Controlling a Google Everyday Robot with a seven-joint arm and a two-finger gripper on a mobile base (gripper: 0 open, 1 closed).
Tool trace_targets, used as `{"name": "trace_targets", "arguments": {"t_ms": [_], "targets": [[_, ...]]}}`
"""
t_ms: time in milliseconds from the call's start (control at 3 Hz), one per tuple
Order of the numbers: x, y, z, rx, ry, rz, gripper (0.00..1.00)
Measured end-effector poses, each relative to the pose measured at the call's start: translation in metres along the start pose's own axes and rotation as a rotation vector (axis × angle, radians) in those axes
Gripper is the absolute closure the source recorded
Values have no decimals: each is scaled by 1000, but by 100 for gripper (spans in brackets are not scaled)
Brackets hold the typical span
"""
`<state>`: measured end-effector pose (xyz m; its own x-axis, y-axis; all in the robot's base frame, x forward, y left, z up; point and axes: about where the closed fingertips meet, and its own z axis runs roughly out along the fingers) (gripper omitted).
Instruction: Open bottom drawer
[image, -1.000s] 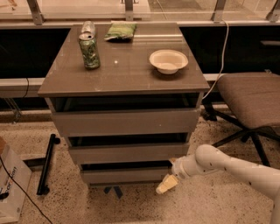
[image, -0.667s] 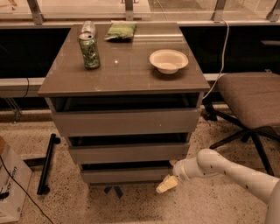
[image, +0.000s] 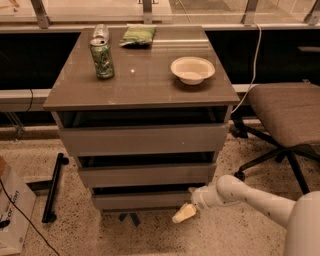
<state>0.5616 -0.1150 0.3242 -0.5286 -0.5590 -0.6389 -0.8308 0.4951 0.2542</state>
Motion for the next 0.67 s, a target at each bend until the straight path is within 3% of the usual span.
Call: {"name": "trace_targets", "arguments": {"t_ms": [667], "targets": [[32,-21,60,-22,-27,91,0]]}}
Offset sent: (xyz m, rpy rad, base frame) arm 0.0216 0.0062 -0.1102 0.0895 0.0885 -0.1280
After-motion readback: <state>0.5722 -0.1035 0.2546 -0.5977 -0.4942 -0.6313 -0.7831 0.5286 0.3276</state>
